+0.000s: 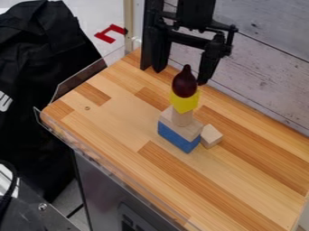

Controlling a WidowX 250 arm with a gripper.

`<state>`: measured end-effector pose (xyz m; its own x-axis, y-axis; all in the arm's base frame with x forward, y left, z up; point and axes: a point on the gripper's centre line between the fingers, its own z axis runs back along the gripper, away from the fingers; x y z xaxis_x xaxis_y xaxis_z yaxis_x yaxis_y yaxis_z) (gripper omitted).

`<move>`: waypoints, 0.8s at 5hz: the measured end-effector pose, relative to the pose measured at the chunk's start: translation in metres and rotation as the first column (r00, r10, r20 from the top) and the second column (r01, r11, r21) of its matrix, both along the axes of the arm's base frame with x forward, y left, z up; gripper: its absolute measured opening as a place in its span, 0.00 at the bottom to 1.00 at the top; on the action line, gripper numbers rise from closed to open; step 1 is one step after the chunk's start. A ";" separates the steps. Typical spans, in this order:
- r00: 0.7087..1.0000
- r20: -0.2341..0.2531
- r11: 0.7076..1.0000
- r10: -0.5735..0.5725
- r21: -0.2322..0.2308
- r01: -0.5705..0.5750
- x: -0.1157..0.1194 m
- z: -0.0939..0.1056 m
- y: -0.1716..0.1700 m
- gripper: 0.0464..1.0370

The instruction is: Put the brown cheese down to the desk

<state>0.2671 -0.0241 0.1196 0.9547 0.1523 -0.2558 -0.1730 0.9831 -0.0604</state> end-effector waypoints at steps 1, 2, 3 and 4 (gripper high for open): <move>1.000 -0.002 1.000 -0.003 -0.001 0.003 0.001 -0.002 -0.001 0.96; 1.000 -0.019 1.000 -0.001 -0.001 0.001 0.001 -0.009 -0.002 0.96; 1.000 -0.015 1.000 0.003 0.001 -0.003 0.002 -0.011 -0.002 0.96; 1.000 -0.026 1.000 0.007 0.008 -0.007 0.004 -0.019 -0.001 0.96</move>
<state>0.2707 -0.0253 0.1010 0.9467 0.1613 -0.2790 -0.1815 0.9822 -0.0481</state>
